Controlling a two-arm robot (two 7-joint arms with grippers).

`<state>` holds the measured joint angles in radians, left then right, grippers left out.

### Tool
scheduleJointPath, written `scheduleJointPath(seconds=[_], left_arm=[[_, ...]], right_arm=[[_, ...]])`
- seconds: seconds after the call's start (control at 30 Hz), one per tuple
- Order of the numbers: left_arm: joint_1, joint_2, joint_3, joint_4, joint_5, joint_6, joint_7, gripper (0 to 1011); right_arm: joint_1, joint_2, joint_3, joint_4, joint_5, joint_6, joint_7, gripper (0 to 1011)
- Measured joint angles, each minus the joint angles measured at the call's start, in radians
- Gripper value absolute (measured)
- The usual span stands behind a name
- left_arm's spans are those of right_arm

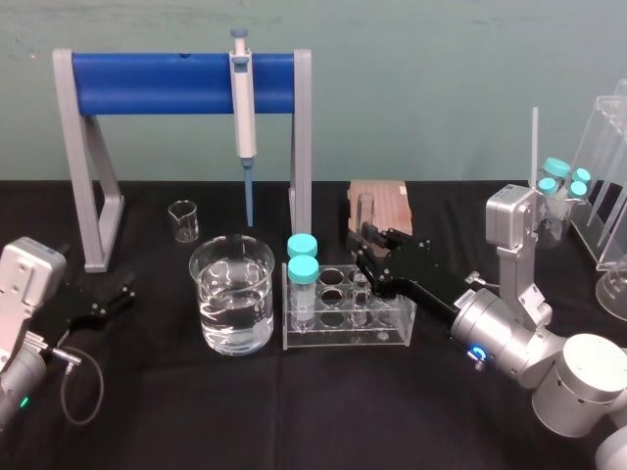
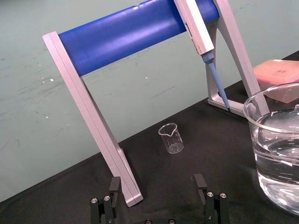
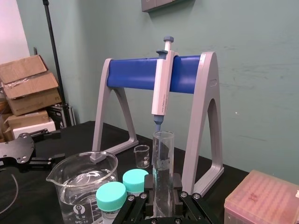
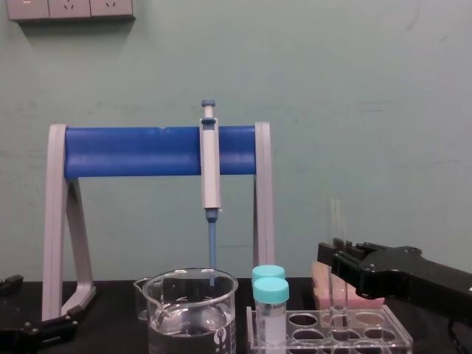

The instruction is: Hold the test tube with one hand and immerse one end into the beaker, then return it to the test tube rack.

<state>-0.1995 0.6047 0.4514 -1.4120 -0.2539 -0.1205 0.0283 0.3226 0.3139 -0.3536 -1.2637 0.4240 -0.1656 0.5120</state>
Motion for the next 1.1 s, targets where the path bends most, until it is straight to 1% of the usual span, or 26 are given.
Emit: scheduleJointPath(seconds=[0.8,1.1], left_arm=[[0.0,0.0,0.0,0.0,0.0,0.0,0.0,1000],[0.0,0.0,0.0,0.0,0.0,0.0,0.0,1000]], right_arm=[[-0.007,0.002,-0.005,-0.005,-0.009,0.013,-0.01,226],[-0.007,0.002,-0.005,0.003,-0.013,0.015,-0.012,225]])
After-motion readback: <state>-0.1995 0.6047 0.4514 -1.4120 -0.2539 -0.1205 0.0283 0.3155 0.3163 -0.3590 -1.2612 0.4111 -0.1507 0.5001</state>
